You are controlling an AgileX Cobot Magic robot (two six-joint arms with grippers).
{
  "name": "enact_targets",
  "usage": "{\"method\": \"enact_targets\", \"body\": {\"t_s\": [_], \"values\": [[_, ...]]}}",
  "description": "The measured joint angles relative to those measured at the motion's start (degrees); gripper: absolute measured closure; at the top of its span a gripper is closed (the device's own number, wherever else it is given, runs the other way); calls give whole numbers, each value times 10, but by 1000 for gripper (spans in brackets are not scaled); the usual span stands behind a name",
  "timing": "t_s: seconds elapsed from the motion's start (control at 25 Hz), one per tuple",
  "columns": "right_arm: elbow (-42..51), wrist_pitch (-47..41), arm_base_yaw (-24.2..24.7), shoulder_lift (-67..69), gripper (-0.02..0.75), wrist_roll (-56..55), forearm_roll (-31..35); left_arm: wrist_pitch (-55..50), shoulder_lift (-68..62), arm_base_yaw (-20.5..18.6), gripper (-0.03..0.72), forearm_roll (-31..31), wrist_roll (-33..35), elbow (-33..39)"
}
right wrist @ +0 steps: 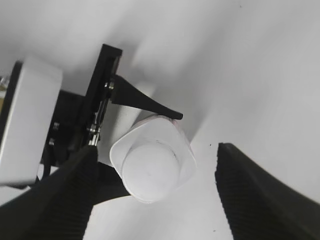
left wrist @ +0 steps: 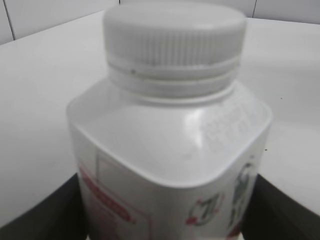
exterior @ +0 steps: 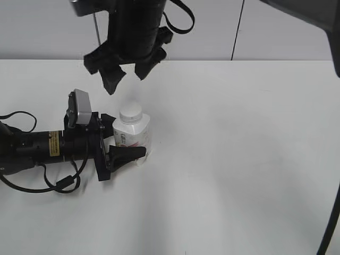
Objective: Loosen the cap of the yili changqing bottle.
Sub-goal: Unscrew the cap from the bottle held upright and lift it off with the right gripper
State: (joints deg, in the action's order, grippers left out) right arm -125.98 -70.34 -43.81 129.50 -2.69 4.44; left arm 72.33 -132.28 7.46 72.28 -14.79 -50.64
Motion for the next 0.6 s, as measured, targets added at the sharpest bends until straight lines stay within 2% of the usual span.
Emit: {"method": "enact_targets", "body": {"t_s": [0.08,0.2,0.6], "values": [[3,0,0,0,162,-78,-6,0,0,0,190,1,0,0],[16,0,0,0,162,-128,3,0,0,0,190,1,0,0],[67,0,0,0,162,-160,17,0,0,0,191,1,0,0]]}}
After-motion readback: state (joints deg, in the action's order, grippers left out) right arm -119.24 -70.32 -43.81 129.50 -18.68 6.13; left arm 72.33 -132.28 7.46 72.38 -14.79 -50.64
